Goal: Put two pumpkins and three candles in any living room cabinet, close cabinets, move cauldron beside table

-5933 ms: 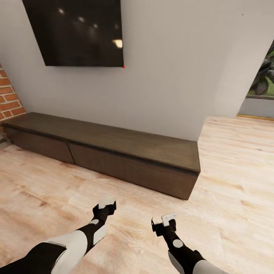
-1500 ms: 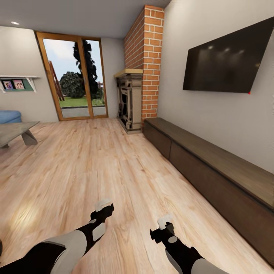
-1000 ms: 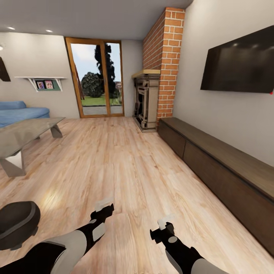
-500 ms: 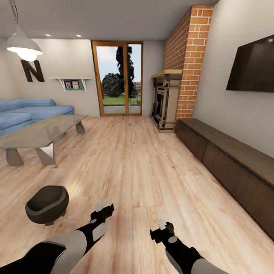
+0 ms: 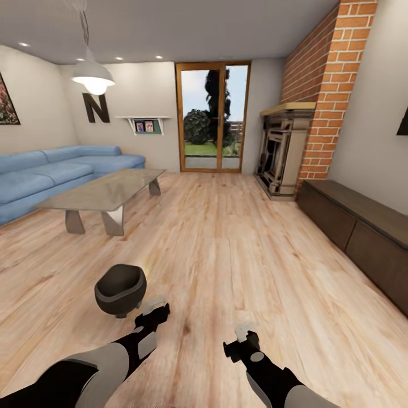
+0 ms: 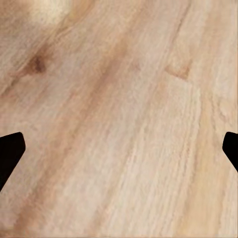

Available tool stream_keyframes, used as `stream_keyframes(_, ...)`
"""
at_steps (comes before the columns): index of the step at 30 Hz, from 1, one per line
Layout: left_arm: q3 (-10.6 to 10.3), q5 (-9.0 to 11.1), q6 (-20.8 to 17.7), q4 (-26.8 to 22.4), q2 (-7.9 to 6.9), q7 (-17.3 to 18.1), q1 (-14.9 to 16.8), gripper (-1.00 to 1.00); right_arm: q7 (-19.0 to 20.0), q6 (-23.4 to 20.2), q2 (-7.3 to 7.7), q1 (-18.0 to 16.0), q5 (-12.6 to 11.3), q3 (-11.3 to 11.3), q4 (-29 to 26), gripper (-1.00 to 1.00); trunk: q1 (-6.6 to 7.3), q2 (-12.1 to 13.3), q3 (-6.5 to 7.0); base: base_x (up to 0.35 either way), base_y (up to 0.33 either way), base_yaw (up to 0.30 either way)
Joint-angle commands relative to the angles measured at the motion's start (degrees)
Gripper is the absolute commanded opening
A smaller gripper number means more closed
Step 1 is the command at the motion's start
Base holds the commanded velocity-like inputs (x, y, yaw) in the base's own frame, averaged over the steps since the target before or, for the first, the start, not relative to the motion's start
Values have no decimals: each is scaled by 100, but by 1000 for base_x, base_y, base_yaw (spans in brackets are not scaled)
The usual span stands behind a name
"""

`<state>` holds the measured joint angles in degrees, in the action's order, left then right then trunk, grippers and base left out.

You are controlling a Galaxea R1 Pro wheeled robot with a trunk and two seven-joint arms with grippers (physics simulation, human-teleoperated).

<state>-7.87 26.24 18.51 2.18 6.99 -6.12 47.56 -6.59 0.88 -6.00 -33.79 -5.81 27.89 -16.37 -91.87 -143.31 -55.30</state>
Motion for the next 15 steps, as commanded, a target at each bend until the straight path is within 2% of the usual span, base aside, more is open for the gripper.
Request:
stream_keyframes(1,-48,30,30,19,4,-12,8,100,-35,9,2,-5,-60,49,2,100,1,-2,-6,0,291,291)
stream_keyframes(11,-48,30,30,20,4,-12,8,100,-33,9,2,-5,-60,50,2,100,1,-2,-6,0,281,291)
stream_keyframes(15,-48,30,32,19,4,-14,8,100,-35,9,2,-5,-60,50,2,100,1,-2,-6,0,82,291)
